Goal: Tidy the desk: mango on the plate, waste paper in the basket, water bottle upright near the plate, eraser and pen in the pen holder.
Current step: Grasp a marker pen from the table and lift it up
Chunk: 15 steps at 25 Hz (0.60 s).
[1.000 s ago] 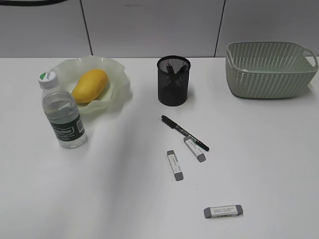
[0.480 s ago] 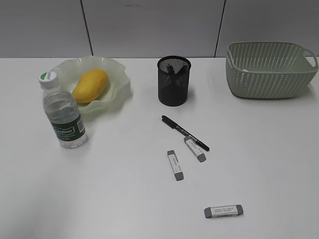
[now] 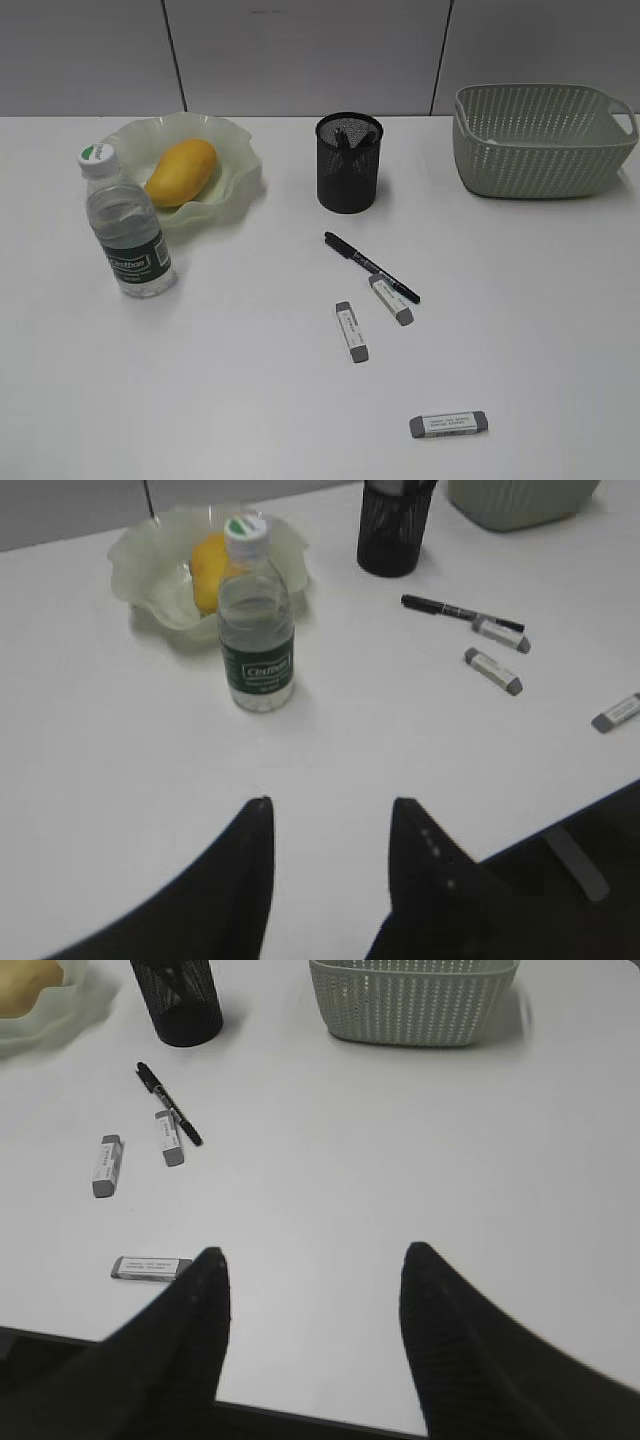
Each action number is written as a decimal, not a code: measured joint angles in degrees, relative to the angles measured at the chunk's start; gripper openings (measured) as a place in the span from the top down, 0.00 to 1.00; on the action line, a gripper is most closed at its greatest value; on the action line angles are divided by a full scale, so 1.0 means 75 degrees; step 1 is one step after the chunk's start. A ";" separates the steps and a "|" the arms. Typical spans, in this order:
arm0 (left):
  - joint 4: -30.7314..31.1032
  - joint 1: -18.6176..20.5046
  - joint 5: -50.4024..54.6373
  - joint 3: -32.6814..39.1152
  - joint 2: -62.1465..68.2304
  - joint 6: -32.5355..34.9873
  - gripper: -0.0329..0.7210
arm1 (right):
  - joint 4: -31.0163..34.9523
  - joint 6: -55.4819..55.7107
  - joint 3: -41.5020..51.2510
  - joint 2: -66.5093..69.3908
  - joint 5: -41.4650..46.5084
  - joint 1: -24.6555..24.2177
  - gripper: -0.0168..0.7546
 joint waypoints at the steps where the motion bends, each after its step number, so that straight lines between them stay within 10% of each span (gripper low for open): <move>1: 0.0016 0.0000 0.0003 0.0009 -0.0238 0.0000 0.57 | 0.0018 0.0000 0.0000 0.0000 0.0000 0.0000 0.41; 9: -0.0023 0.0000 0.0007 0.0024 -0.0507 0.0000 0.57 | 0.0483 -0.0584 -0.0157 0.0825 -0.0562 0.0000 0.41; 15: -0.0033 0.0616 0.0007 0.0024 -0.0507 0.0000 0.57 | 0.0980 -0.1575 -0.0350 0.4695 -0.2361 0.0000 0.41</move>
